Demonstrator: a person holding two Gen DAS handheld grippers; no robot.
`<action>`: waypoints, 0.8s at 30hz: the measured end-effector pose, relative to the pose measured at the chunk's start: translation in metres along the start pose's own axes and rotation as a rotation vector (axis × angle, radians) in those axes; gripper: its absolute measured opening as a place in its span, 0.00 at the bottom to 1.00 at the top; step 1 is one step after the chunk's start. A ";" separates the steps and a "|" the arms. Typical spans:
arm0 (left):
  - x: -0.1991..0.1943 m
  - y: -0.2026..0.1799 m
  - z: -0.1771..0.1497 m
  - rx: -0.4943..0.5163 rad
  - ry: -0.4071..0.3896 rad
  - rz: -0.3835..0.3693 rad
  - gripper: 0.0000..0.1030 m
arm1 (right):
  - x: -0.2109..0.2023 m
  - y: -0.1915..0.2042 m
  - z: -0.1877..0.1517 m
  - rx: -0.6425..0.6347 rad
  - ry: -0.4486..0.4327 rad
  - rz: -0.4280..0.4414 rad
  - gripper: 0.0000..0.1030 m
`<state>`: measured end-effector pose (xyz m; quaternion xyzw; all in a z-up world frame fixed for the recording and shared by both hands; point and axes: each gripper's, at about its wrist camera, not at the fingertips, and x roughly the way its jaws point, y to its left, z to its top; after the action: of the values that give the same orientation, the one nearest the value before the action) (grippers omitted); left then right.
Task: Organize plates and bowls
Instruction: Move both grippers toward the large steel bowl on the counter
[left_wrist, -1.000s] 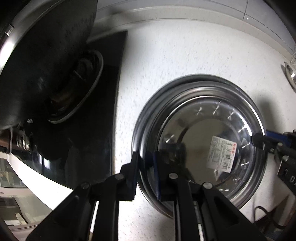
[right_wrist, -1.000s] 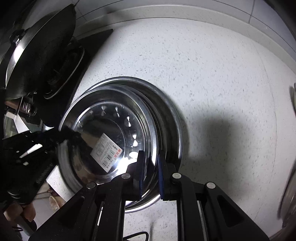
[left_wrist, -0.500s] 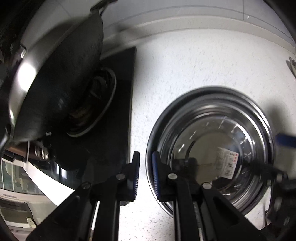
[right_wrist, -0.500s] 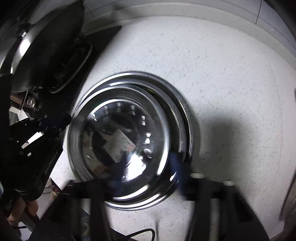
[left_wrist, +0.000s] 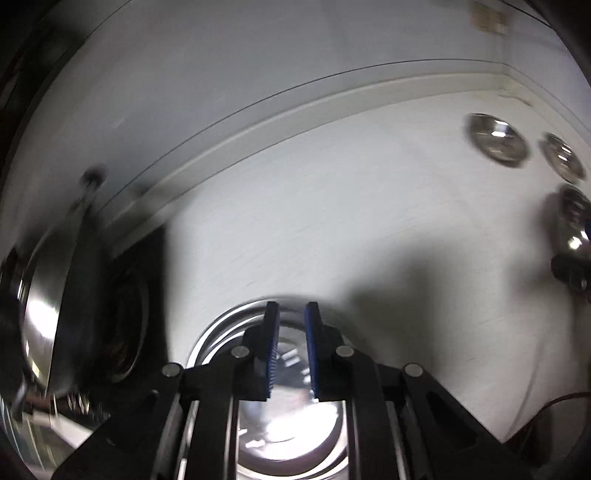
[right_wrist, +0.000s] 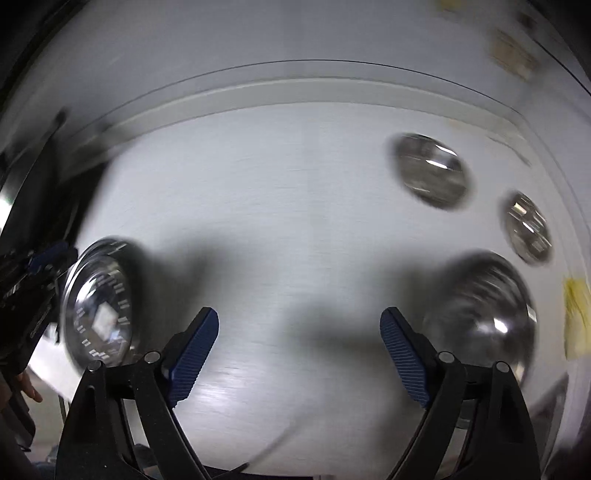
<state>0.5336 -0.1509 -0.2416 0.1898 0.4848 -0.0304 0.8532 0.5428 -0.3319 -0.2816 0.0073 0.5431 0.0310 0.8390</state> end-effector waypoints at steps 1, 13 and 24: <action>-0.003 -0.016 0.007 0.027 -0.011 -0.019 0.13 | -0.002 -0.016 -0.001 0.030 -0.002 -0.012 0.84; -0.026 -0.183 0.060 0.334 -0.093 -0.158 0.13 | -0.014 -0.178 -0.048 0.348 -0.006 -0.123 0.84; 0.000 -0.264 0.075 0.466 -0.035 -0.167 0.13 | 0.013 -0.248 -0.074 0.489 0.033 -0.118 0.84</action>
<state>0.5324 -0.4216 -0.2854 0.3401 0.4639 -0.2153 0.7892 0.4918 -0.5806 -0.3347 0.1778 0.5474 -0.1503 0.8038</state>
